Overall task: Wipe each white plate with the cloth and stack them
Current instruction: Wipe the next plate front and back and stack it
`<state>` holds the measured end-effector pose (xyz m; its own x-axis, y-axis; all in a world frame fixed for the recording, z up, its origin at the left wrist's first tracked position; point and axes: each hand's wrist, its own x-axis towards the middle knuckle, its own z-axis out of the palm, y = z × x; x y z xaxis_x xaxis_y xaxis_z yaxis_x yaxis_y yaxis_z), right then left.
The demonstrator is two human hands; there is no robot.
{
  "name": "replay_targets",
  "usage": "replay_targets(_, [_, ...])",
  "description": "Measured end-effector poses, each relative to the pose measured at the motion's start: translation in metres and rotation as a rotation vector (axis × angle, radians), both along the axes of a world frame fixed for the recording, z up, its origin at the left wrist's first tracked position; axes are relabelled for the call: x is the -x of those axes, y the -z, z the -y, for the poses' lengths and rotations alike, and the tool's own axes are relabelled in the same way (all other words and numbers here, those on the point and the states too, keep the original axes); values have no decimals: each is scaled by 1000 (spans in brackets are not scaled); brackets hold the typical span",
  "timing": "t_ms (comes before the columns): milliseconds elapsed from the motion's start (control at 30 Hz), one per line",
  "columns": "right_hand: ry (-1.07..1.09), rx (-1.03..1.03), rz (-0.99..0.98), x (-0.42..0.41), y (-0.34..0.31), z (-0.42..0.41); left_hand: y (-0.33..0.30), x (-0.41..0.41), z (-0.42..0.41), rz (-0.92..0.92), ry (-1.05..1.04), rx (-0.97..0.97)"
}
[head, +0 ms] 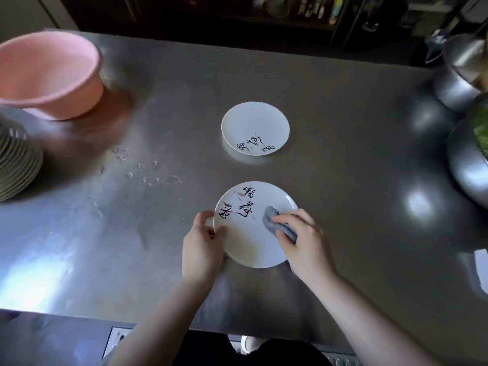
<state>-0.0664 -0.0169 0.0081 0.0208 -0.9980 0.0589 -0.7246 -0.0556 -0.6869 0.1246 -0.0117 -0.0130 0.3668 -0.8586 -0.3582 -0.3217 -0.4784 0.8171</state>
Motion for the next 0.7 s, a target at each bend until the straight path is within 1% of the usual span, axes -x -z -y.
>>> replay_targets(100, [-63, 1, -83, 0, -2, 4, -10, -14, 11, 283, 149, 41])
replay_targets(133, [-77, -13, -106, 0, -3, 8, -12, -18, 15, 322, 158, 69])
replay_targets(200, [-103, -93, -149, -4, 1, 20, -14, -21, 26, 314, 177, 74])
replay_targets(267, [-128, -163, -223, -16, 7, 35, -12, -20, 32, 293, 217, 39])
replay_targets(333, [-154, -144, -256, -32, 12, 44, -8, -17, 34, 267, 221, 27])
replay_targets(433, [-304, -106, -206, -51, 16, 39, -2, -18, 34, 236, 195, 45])
replay_targets(500, [-436, -121, -171, -47, 15, 25, 2, -20, 35, 247, 200, 52])
replay_targets(533, [-462, -135, -159, -40, 14, 20, 3, -20, 36, 250, 206, 54])
replay_targets(567, [-448, -148, -155, -31, 13, 19, 3, -21, 37, 253, 214, 52])
replay_targets(700, [-269, -174, -156, -7, 9, 41, 0, -27, 41, 291, 316, -5])
